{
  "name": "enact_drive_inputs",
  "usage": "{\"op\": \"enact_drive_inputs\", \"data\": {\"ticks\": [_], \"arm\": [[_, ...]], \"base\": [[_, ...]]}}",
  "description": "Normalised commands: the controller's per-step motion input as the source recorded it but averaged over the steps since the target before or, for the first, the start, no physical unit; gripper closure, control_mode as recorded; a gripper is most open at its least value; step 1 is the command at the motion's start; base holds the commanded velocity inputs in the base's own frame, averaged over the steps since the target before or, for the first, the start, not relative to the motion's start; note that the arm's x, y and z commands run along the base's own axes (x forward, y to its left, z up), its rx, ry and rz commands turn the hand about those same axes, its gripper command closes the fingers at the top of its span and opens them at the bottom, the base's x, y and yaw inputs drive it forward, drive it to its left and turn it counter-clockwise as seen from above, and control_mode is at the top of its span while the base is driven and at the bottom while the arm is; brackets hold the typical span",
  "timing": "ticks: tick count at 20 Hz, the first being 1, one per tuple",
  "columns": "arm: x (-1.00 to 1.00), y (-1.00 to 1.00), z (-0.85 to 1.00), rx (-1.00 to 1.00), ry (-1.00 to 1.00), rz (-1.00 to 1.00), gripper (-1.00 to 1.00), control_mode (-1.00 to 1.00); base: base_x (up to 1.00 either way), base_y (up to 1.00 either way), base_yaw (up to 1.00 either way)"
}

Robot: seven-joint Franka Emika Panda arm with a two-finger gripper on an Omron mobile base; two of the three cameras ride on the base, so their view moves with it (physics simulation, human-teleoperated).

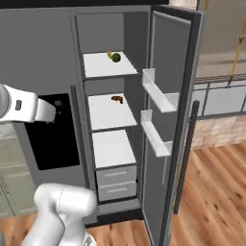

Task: Transport the steak and lime to the fridge. Place the steak on the rack containing meat and place the lime on the rack containing the vegetable, ensuring meats and vegetables are on different racks.

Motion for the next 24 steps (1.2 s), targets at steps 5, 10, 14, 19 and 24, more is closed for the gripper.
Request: {"op": "enact_drive_inputs", "data": {"ticks": [5, 10, 14, 19, 24], "arm": [[0.0, 0.0, 0.0, 0.0, 0.0, 0.0, -1.0, 1.0], [0.0, 0.0, 0.0, 0.0, 0.0, 0.0, -1.0, 1.0], [0.0, 0.0, 0.0, 0.0, 0.0, 0.0, -1.0, 1.0], [0.0, 0.0, 0.0, 0.0, 0.0, 0.0, -1.0, 1.0], [0.0, 0.0, 0.0, 0.0, 0.0, 0.0, -1.0, 1.0]], "base": [[-0.67, 0.98, -0.49], [-0.11, 0.39, -0.88], [-0.4, 0.15, -0.89], [-0.51, 0.21, -0.87], [-0.79, 0.49, -0.77]]}}
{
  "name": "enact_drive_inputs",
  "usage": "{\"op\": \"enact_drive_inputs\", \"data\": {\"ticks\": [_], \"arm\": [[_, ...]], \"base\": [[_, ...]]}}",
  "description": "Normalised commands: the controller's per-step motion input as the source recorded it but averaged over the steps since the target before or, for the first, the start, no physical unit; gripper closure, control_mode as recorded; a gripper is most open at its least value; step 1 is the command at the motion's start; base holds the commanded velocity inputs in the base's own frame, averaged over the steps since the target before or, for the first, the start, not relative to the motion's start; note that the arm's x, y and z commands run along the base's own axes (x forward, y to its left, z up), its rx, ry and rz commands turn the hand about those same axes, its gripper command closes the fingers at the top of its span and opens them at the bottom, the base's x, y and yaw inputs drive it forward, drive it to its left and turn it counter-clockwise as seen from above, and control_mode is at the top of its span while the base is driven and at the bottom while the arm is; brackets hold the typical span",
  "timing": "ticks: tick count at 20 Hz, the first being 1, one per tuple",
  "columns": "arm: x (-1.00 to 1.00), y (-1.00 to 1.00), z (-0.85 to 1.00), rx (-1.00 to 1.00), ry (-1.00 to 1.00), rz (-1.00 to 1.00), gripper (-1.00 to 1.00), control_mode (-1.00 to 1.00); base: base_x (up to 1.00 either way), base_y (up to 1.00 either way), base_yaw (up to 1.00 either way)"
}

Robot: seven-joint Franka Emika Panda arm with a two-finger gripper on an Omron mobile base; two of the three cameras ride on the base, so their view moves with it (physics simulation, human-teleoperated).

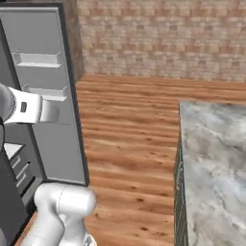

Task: Transport the steak and lime to the fridge. Place the steak on the rack containing meat and place the lime on the rack containing the vegetable, ensuring meats and vegetables are on different racks.

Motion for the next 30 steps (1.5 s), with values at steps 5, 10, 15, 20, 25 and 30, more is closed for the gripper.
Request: {"op": "enact_drive_inputs", "data": {"ticks": [5, 10, 15, 20, 25, 30], "arm": [[0.0, 0.0, 0.0, 0.0, 0.0, 0.0, -1.0, 1.0], [0.0, 0.0, 0.0, 0.0, 0.0, 0.0, -1.0, 1.0], [0.0, 0.0, 0.0, 0.0, 0.0, 0.0, -1.0, 1.0], [0.0, 0.0, 0.0, 0.0, 0.0, 0.0, -1.0, 1.0], [0.0, 0.0, 0.0, 0.0, 0.0, 0.0, -1.0, 1.0], [0.0, 0.0, 0.0, 0.0, 0.0, 0.0, -1.0, 1.0]], "base": [[-1.0, 1.0, -0.32], [-1.0, 0.57, -0.34], [-1.0, 0.17, -0.47], [-1.0, 0.0, -0.6], [-1.0, 0.0, -0.65], [-0.4, -0.51, -0.66]]}}
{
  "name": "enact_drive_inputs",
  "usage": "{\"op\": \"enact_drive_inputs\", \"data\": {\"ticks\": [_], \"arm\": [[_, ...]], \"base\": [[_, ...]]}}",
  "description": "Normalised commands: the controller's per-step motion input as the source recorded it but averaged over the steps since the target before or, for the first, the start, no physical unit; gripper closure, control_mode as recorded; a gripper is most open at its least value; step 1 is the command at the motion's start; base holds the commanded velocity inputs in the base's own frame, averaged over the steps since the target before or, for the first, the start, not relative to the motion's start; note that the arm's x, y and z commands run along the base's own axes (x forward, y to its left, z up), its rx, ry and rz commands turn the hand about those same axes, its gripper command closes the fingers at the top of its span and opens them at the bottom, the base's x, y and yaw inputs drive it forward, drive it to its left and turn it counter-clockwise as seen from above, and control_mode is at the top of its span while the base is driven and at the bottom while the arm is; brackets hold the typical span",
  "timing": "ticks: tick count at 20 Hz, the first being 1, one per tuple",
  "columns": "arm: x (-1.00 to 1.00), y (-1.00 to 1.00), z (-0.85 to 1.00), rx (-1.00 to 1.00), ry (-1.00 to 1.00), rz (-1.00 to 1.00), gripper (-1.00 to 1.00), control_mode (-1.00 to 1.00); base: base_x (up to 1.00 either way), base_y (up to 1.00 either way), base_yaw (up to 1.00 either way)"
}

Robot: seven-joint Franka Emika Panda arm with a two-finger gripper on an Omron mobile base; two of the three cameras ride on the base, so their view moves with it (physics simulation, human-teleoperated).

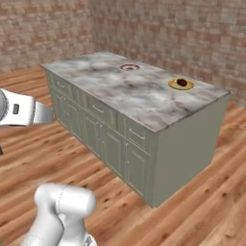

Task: Transport the steak and lime to the fridge. Place the steak on the rack containing meat and place the lime on the rack containing the vegetable, ensuring meats and vegetables are on different racks.

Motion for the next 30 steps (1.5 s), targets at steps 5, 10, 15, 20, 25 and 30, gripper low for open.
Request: {"op": "enact_drive_inputs", "data": {"ticks": [5, 10, 15, 20, 25, 30], "arm": [[0.0, 0.0, 0.0, 0.0, 0.0, 0.0, -1.0, 1.0], [0.0, 0.0, 0.0, 0.0, 0.0, 0.0, -1.0, 1.0], [0.0, 0.0, 0.0, 0.0, 0.0, 0.0, -1.0, 1.0], [0.0, 0.0, 0.0, 0.0, 0.0, 0.0, -1.0, 1.0], [0.0, 0.0, 0.0, 0.0, 0.0, 0.0, -1.0, 1.0], [0.0, 0.0, 0.0, 0.0, 0.0, 0.0, -1.0, 1.0]], "base": [[0.0, -1.0, -0.29], [0.58, -1.0, -0.19], [1.0, -1.0, 0.0], [1.0, -1.0, 0.0], [1.0, -1.0, 0.0], [1.0, -1.0, 0.0]]}}
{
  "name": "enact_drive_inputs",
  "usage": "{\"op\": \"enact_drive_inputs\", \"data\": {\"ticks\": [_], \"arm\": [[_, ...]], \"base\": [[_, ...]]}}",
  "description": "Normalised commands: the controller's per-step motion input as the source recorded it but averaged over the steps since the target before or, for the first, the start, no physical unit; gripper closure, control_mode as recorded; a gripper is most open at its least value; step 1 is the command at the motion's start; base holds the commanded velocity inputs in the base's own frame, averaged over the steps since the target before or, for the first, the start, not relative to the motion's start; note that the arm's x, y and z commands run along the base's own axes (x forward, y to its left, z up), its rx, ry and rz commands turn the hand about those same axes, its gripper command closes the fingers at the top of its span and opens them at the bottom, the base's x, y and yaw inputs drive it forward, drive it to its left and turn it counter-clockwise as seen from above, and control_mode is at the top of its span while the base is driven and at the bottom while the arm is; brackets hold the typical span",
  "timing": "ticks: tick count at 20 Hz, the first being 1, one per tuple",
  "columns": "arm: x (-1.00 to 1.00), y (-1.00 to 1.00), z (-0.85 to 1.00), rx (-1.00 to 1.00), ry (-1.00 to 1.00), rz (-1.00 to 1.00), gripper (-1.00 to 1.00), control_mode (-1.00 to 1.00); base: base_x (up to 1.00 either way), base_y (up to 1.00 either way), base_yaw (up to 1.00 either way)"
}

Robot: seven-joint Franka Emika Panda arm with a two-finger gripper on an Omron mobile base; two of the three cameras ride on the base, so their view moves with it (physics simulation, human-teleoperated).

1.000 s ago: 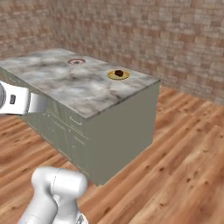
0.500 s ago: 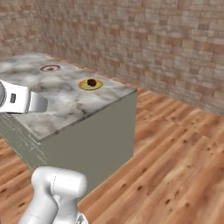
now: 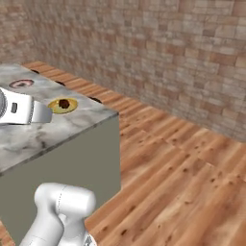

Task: Transport the steak and lime to the fridge. Place the steak on the rack containing meat and place the lime on the rack containing the vegetable, ensuring meats and vegetables are on different racks.

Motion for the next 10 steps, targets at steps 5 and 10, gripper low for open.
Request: {"op": "enact_drive_inputs", "data": {"ticks": [5, 10], "arm": [[0.0, 0.0, 0.0, 0.0, 0.0, 0.0, -1.0, 1.0], [0.0, 0.0, 0.0, 0.0, 0.0, 0.0, -1.0, 1.0]], "base": [[1.0, -1.0, 0.01], [1.0, -0.99, 0.25]]}}
